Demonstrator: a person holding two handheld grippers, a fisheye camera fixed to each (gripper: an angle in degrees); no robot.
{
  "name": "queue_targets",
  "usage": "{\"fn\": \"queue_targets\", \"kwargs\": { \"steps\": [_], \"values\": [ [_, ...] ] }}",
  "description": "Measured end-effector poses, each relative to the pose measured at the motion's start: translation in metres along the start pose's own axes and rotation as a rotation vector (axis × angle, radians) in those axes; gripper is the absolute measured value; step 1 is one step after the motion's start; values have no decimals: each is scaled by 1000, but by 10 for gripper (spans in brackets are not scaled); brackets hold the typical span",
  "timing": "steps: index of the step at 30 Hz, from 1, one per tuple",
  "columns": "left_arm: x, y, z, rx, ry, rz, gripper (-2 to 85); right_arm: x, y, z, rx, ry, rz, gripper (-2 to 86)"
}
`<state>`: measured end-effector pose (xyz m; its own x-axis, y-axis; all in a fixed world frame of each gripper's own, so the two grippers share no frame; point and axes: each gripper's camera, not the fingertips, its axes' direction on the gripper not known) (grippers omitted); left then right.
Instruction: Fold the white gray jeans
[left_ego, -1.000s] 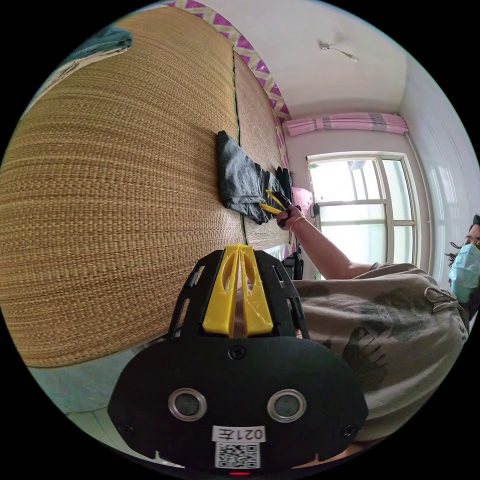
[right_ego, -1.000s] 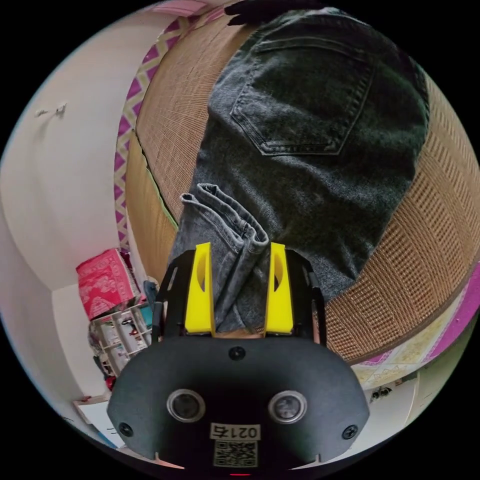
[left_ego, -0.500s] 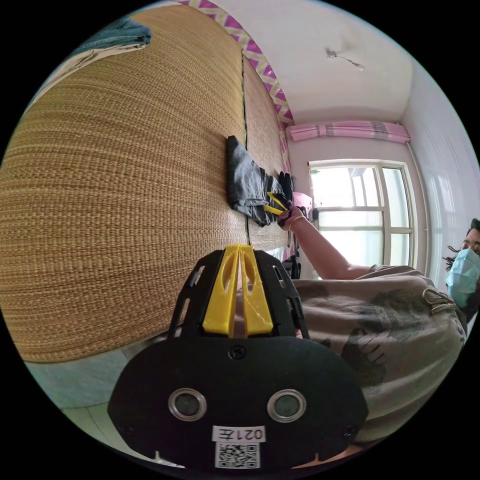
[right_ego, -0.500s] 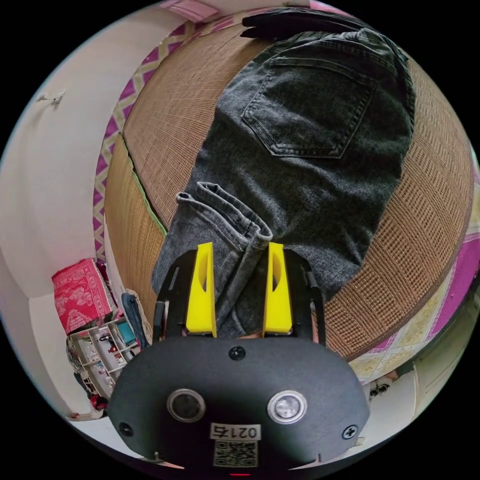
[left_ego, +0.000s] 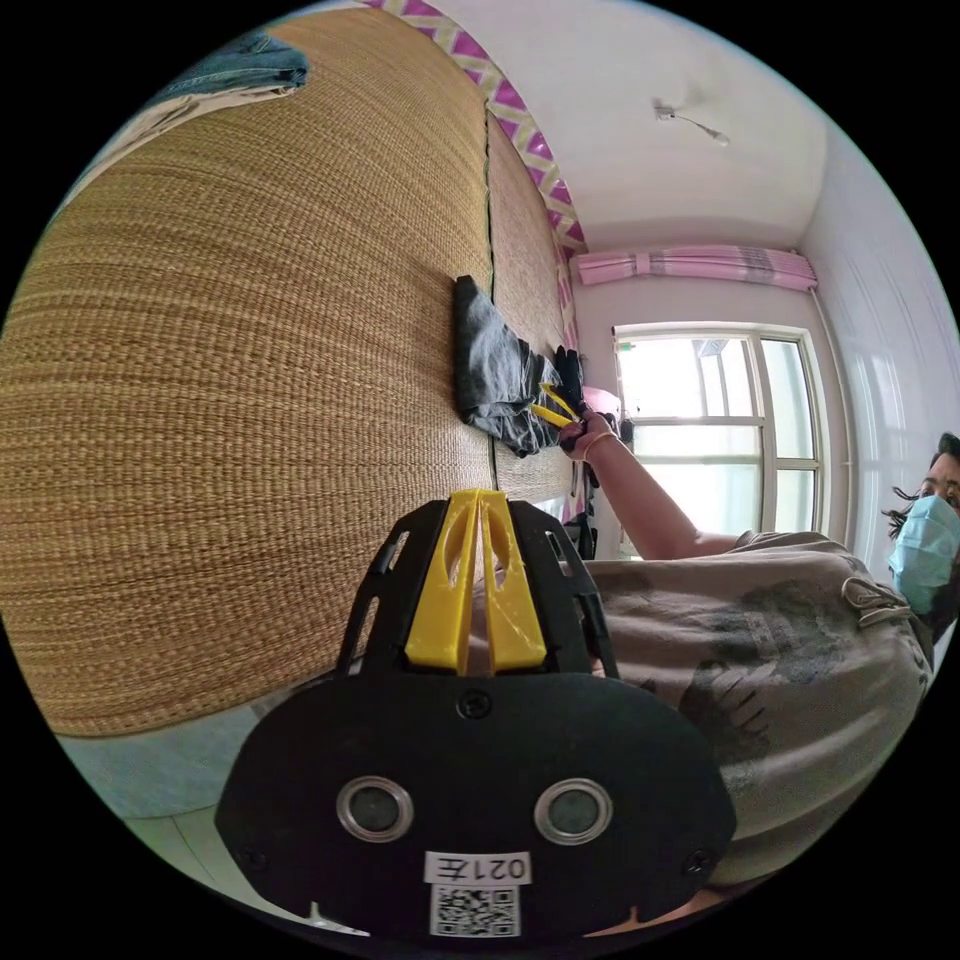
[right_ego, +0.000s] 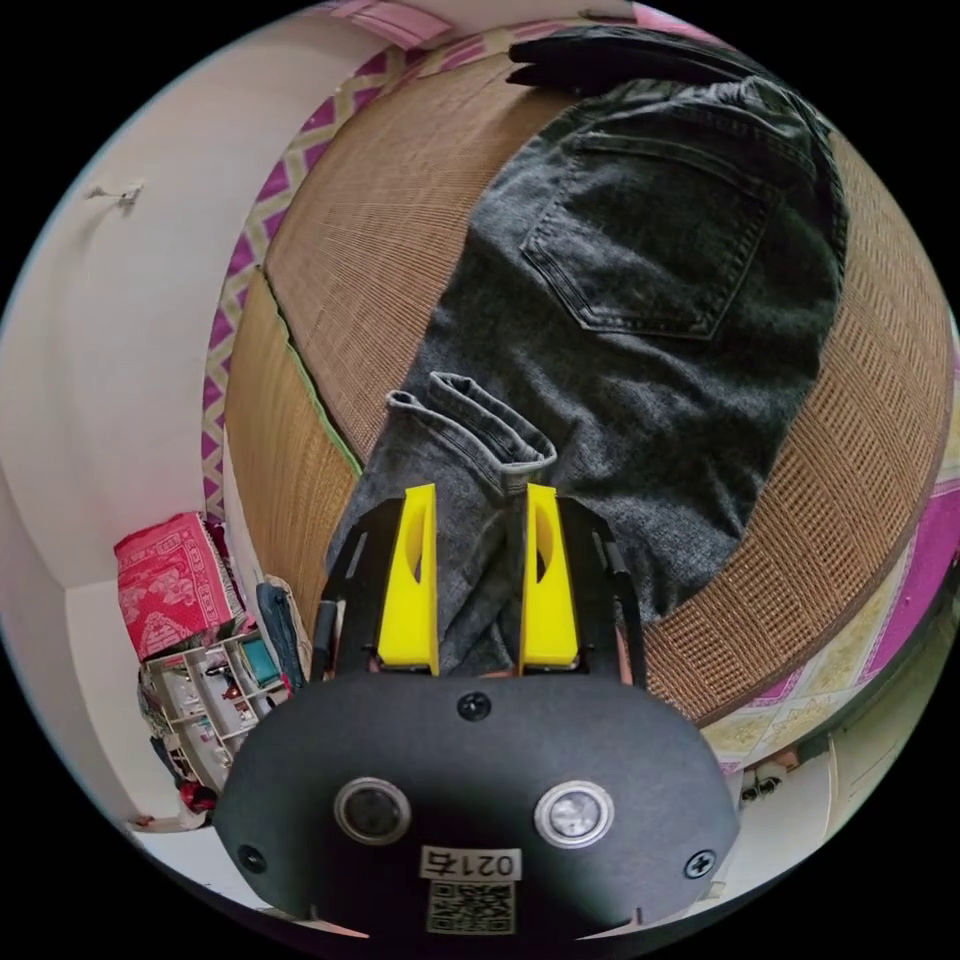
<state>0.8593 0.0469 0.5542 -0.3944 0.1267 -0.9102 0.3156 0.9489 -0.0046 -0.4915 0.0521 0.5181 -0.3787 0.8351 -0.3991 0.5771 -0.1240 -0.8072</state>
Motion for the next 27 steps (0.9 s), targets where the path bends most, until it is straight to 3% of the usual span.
{"fn": "queue_targets", "kwargs": {
  "steps": [11, 18, 24, 27],
  "values": [
    [-7, 0, 7, -12, 5, -21, -9, 3, -2, 24, -28, 199, 65, 84],
    [-5, 0, 2, 19, 33, -1, -9, 0, 19, -13, 12, 56, 49, 43],
    [-15, 5, -1, 43, 74, 0, -10, -62, 56, -49, 27, -22, -212, 17],
    [-19, 9, -2, 55, 93, 3, -10, -115, 81, -59, 67, 97, -363, 13]
  ]
}}
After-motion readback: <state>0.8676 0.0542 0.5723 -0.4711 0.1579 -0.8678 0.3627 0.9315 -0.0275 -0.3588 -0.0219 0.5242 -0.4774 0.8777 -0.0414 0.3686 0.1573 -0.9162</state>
